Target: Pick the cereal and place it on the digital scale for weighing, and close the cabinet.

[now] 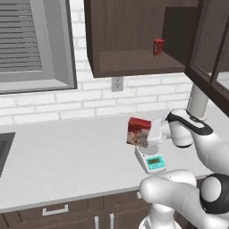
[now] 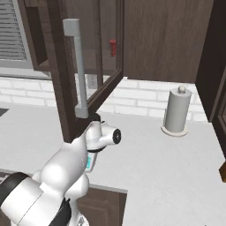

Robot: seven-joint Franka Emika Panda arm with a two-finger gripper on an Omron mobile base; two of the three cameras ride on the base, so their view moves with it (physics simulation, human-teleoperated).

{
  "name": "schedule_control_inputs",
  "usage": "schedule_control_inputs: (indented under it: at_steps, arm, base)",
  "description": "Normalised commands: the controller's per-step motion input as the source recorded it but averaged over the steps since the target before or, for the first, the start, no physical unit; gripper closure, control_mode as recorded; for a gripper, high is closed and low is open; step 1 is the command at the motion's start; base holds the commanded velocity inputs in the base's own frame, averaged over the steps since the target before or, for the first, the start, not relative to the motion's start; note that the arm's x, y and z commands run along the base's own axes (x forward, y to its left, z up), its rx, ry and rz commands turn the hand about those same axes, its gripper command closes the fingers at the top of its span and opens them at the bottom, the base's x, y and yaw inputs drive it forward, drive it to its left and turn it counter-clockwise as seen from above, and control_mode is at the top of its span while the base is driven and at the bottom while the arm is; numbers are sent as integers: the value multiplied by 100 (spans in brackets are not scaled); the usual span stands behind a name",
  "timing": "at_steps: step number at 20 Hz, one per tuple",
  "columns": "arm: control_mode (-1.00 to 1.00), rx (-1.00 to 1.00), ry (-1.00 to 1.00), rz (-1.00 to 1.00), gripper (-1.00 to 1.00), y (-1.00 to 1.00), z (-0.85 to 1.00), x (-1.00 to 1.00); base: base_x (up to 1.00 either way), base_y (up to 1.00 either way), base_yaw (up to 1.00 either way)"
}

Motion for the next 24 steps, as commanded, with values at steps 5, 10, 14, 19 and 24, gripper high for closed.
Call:
schedule_control_inputs:
  at_steps: [5, 10, 14, 19, 24]
  arm:
    - [-100, 3, 0, 0, 100, -26, -3, -12]
    - [-100, 0, 0, 0, 100, -2, -3, -78]
    - [-100, -2, 4, 0, 100, -4, 0, -35]
    - [-100, -7, 2, -1, 100, 13, -13, 17]
    - [-100, -1, 2, 0, 100, 0, -19, 23]
  base:
    - [0, 0, 0]
    - [0, 0, 0]
    - [0, 0, 0]
    - [0, 0, 0]
    - [0, 0, 0]
